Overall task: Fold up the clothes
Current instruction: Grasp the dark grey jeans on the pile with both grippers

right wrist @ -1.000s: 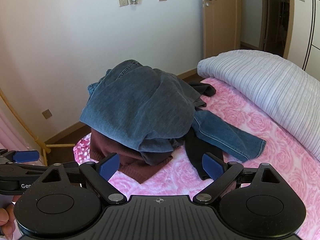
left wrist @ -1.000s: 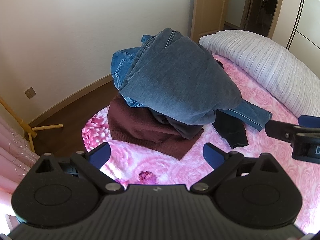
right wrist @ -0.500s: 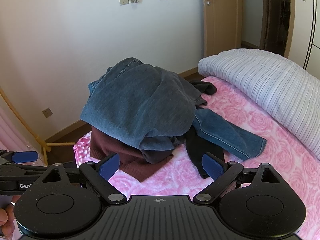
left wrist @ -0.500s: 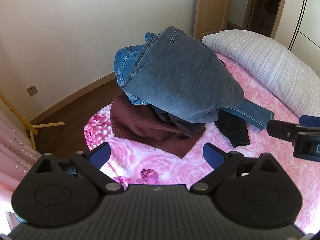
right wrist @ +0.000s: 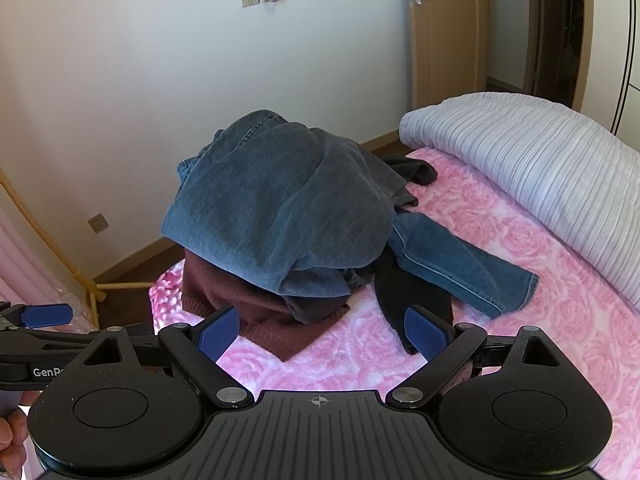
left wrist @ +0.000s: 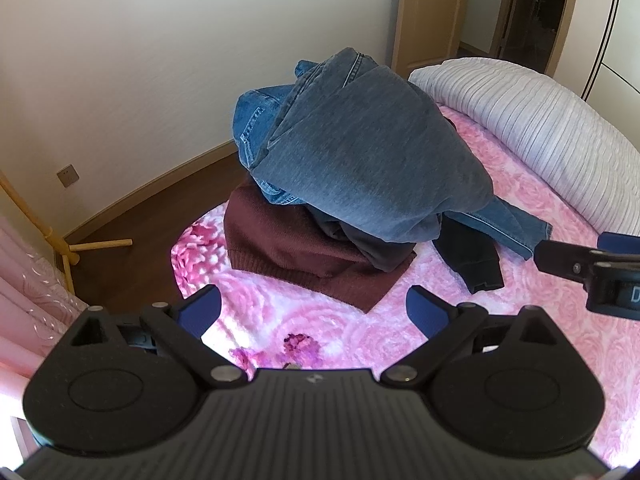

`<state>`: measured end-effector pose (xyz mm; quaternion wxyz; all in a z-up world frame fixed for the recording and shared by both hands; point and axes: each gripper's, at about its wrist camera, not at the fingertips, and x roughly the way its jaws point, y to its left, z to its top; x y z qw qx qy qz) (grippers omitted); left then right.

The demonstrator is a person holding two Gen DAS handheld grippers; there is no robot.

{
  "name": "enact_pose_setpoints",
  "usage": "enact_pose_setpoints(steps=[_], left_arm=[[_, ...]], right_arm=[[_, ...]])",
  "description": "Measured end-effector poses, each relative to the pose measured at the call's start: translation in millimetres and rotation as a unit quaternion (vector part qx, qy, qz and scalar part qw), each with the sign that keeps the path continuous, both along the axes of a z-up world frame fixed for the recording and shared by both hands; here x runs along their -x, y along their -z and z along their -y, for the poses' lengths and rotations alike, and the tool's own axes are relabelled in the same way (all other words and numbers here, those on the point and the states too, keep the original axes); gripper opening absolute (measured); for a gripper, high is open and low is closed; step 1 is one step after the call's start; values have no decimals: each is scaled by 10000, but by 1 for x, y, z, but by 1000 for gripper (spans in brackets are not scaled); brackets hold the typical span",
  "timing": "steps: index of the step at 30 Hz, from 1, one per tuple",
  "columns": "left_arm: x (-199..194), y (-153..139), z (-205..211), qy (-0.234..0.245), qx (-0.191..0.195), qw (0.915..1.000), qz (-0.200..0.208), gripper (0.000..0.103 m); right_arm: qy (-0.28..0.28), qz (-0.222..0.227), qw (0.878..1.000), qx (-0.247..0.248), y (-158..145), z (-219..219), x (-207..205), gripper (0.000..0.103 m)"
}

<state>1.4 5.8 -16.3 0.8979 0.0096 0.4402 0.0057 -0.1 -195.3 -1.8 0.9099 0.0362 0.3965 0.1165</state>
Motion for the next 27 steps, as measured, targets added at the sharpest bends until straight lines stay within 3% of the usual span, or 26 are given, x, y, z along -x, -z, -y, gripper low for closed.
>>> enact_pose_setpoints(steps=[9, 14, 20, 27], left_arm=[[-3, 2, -12, -107, 69, 9999, -34, 97], [-19, -1, -27, 105, 203, 9996, 150, 96], [-70, 6, -39, 1043, 14, 9935, 457, 96], [-139, 30, -44, 2346, -123, 9708, 479, 96]], right_arm=[[-63, -81, 9999, -55, 9, 2, -5, 93], [-100, -152, 9998, -26, 17, 1, -15, 93], [-138, -7, 9999, 45, 16, -2, -39, 93], [-731, 70, 9945, 742, 29, -19, -76, 93]])
